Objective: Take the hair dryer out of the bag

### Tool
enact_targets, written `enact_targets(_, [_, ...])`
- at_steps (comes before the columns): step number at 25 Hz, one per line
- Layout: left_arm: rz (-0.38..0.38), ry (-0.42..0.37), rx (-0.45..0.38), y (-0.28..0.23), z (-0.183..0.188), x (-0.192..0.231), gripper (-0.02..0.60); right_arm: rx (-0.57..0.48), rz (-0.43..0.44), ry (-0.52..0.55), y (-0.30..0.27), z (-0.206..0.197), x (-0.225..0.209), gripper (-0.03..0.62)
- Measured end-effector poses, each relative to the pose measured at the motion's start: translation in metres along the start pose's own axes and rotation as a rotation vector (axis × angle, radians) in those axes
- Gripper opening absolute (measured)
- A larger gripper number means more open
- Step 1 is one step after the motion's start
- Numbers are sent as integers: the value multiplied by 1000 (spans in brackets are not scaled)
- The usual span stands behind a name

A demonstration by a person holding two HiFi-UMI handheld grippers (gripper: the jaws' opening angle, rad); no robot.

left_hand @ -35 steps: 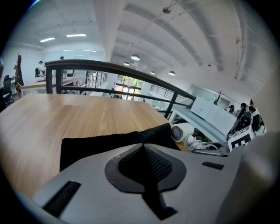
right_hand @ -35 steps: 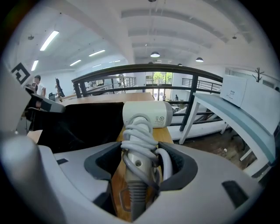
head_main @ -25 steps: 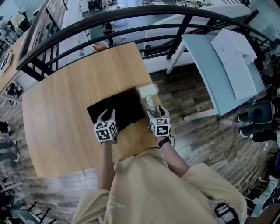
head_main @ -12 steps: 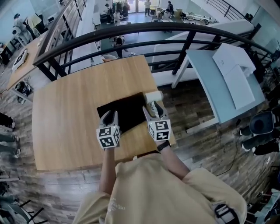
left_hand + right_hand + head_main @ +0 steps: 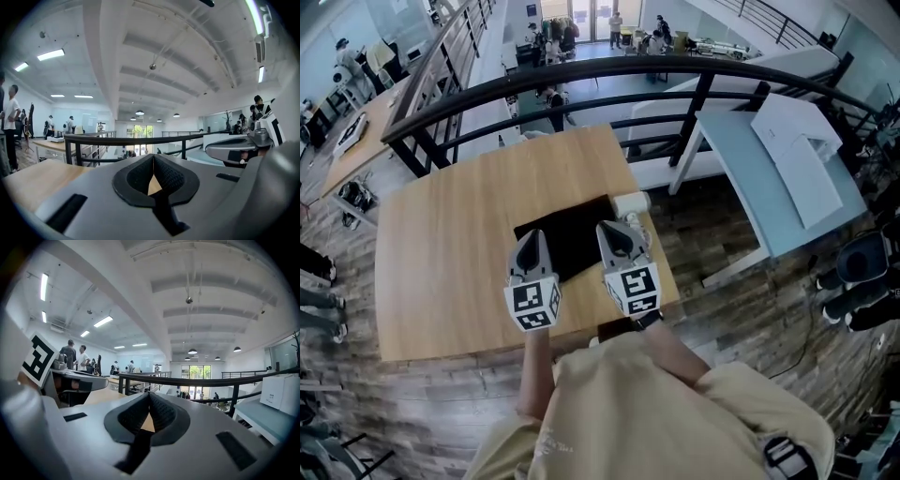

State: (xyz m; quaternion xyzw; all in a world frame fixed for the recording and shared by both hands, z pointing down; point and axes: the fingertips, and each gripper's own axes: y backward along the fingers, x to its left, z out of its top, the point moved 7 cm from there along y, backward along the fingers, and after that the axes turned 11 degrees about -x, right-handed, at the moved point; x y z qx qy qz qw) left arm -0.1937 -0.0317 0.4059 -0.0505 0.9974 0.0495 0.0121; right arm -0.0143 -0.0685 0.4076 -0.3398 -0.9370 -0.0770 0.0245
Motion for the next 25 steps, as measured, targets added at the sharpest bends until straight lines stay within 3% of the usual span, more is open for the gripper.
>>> enact_targets(16, [-101, 20, -33, 16, 8, -19, 12, -4, -52, 50, 23, 24, 4, 12])
enact_targets(25, [-77, 39, -22, 9, -7, -15, 12, 38, -60, 38, 20, 7, 1, 12])
